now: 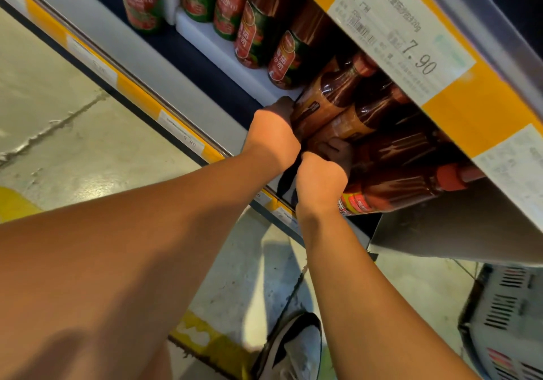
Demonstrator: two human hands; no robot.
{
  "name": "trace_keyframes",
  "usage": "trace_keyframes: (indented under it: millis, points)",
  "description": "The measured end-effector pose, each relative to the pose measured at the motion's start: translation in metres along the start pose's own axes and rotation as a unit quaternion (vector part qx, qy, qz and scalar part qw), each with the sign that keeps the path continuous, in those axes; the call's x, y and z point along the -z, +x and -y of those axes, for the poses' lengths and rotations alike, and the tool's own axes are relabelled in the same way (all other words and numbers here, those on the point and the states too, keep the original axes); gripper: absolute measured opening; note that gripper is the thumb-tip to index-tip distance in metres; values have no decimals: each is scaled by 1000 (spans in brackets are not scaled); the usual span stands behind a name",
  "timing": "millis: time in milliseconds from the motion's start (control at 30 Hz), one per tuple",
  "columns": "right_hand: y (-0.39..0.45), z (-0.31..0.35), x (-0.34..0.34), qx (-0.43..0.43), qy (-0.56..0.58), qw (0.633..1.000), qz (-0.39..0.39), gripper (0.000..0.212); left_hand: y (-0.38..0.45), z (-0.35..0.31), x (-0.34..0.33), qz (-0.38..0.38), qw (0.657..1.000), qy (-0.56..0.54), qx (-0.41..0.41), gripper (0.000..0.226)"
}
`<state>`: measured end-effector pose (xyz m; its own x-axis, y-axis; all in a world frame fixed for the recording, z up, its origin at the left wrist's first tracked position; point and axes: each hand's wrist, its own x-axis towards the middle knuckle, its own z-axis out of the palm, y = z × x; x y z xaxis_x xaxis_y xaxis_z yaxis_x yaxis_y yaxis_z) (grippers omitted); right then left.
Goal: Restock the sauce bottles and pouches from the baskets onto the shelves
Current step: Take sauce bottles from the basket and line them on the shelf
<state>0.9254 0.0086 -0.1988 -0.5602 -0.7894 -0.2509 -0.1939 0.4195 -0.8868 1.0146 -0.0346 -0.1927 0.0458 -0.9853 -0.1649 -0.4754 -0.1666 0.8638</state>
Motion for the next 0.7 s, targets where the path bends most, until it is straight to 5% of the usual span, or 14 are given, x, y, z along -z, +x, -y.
trace_keyframes:
  millis: [200,367,467,700]
  points:
    - [-42,-32,36,47,32,998,-3,12,-10,4,11,32,997,41,55,13]
    - [-50,-70,90,2,-21,983,-180,27,-36,13,6,172,984,33,32,16]
    - [-39,-64,100,21,-63,991,-117,56,-59,8,-10,308,951,14,-22,49]
    - [-15,-47,112,68,-125,984,-110,31,-72,-7,-30,366,929,4,-62,56]
